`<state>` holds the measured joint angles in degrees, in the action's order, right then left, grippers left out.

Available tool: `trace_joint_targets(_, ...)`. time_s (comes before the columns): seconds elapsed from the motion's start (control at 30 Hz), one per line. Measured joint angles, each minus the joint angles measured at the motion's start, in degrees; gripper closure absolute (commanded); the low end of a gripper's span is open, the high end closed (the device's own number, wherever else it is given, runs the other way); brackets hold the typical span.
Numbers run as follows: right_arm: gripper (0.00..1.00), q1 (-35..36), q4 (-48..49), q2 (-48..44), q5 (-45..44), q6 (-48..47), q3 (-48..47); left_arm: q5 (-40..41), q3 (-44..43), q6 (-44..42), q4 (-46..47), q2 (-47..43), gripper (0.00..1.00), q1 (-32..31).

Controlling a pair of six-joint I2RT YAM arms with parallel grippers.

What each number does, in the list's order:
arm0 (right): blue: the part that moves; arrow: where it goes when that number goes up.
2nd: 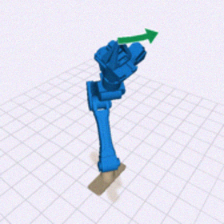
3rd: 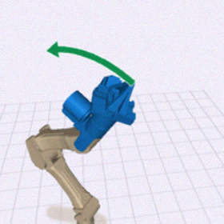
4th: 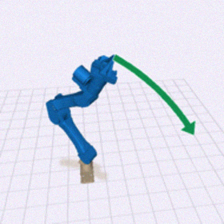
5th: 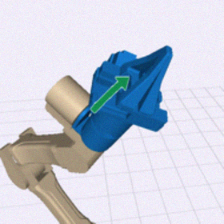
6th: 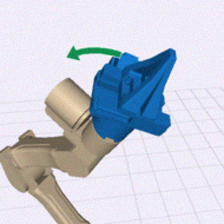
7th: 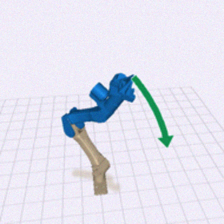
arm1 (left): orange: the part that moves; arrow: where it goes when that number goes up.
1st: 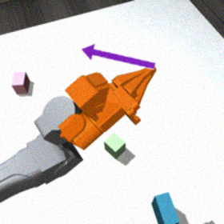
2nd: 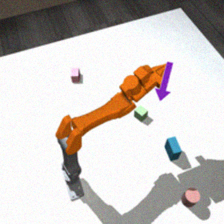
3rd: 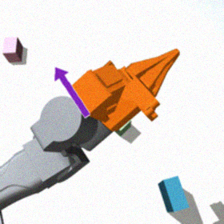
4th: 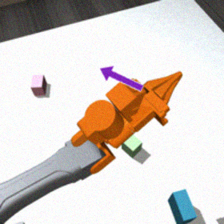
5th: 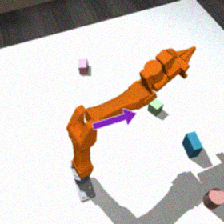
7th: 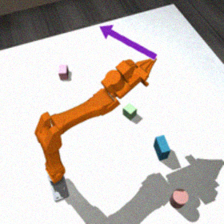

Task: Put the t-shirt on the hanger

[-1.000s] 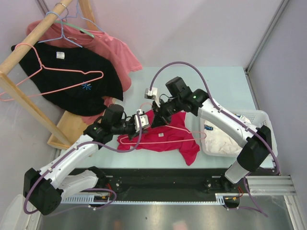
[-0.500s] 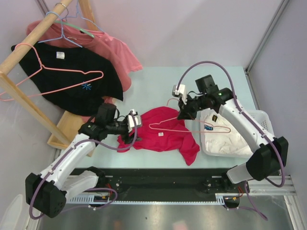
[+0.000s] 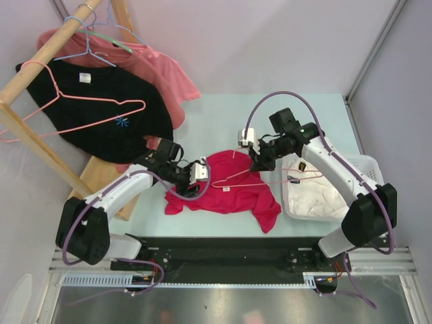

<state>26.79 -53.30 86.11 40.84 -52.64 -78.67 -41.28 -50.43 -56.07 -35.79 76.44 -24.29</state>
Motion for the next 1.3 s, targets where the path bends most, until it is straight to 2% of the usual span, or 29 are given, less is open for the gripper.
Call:
trace_joint_targets(0.13, 1.00, 0.15, -0.20, 2.51, 0.44, -0.61, -0.48, 1.57, -1.09, -4.20, 0.09, 3.87, 0.31, 0.09)
trace_joint_targets(0.47, 1.00, 0.50, -1.86, 4.35, 3.15, -1.49, -1.66, 3.78, -9.84, -10.47, 0.39, 15.85, 0.32, 1.68)
trace_joint_targets(0.7, 1.00, 0.90, -2.16, 4.35, 4.04, -1.46, -1.75, 3.39, -16.70, -16.09, -7.85, 23.10, 0.62, 1.99)
trace_joint_targets(0.83, 1.00, 0.90, -2.19, 4.37, 4.42, -1.44, -1.99, 3.10, -16.87, -19.43, -13.31, 23.69, 0.78, 1.99)
trace_joint_targets(0.87, 1.00, 0.90, -2.16, 4.37, 4.63, -1.42, -2.05, 3.06, -16.87, -20.17, -14.45, 23.69, 0.87, 1.99)
trace_joint_targets(0.97, 1.00, 0.90, -2.16, 4.37, 5.03, -1.38, -2.21, 3.13, -16.92, -21.70, -17.22, 23.69, 0.99, 1.99)
trace_joint_targets(1.0, 1.00, 0.90, -2.16, 4.37, 5.11, -1.29, -2.21, 3.13, -16.98, -22.10, -18.03, 23.69, 1.00, 1.99)
trace_joint_targets(1.2, 1.00, 0.90, -2.05, 4.57, 5.97, -0.26, -2.21, 3.10, -16.72, -22.49, -19.10, 22.45, 0.98, 1.99)
trace_joint_targets(1.23, 1.00, 0.90, -1.99, 4.76, 6.21, 0.13, -2.19, 3.10, -16.48, -22.47, -18.97, 21.81, 0.92, 1.99)
trace_joint_targets(1.27, 1.00, 0.92, -1.84, 5.05, 6.36, 0.48, -2.21, 3.13, -16.26, -22.45, -18.95, 21.11, 0.74, 1.99)
trace_joint_targets(1.3, 1.00, 0.96, -1.62, 5.35, 6.60, 0.83, -2.19, 3.10, -16.09, -22.34, -18.80, 20.41, 0.62, 1.99)
